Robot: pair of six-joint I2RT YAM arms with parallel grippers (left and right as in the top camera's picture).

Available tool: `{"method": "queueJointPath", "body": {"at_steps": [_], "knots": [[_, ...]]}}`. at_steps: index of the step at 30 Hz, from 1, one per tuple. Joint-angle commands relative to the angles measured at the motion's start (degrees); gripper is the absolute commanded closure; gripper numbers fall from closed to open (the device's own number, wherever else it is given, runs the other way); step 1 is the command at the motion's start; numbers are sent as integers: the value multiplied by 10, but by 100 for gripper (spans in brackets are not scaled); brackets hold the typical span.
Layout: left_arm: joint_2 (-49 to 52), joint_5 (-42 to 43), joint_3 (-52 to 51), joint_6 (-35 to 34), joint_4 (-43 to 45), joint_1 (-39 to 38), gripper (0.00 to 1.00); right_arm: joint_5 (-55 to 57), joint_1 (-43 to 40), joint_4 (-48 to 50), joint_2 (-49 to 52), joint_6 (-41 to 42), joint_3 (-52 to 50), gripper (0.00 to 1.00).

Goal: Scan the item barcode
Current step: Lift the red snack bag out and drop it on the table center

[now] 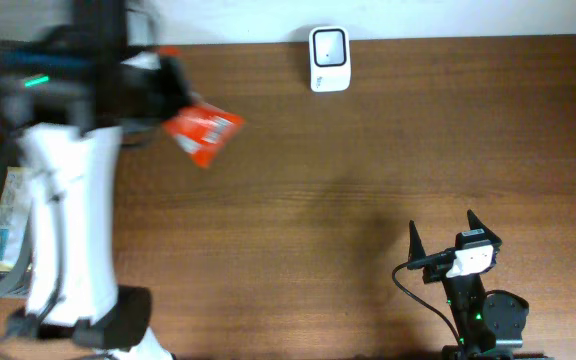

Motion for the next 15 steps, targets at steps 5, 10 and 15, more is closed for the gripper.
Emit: {"method": "queueJointPath", "body": {"at_steps": [5,10,15], "knots": [[210,-39,-148,10,77,-180,100,-3,2,-1,-4,6,-5,1],[288,-39,-148,10,75,-214,75,-3,2,-1,-4,6,-5,1],[289,-39,-95,33,31,-198,22,-3,2,-1,-4,6,-5,2]]}}
